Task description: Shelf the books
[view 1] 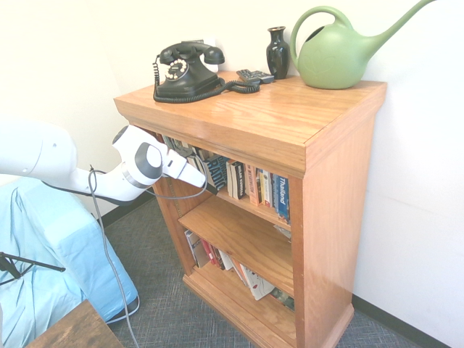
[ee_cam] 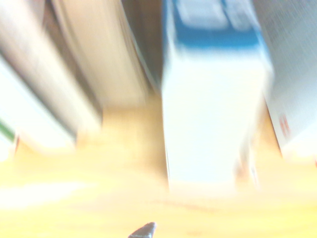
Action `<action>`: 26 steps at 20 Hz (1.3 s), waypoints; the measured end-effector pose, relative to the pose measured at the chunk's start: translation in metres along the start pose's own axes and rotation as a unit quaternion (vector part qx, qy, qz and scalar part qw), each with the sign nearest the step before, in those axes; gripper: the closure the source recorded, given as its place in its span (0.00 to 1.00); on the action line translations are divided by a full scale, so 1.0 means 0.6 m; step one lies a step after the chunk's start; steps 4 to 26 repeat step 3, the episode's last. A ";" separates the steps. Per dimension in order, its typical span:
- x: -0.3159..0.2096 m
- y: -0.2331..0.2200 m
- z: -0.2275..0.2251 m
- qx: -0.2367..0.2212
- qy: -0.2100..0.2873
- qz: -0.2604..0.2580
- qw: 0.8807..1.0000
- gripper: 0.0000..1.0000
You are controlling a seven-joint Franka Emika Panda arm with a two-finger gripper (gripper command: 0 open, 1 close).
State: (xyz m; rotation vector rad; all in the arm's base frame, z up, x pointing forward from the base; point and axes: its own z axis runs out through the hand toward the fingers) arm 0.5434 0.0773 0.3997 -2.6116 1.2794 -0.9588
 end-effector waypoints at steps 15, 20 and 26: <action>-0.030 0.051 -0.029 -0.004 -0.015 0.002 1.000 0.00; -0.030 0.051 -0.029 -0.004 -0.015 0.002 1.000 0.00; -0.030 0.051 -0.029 -0.004 -0.015 0.002 1.000 0.00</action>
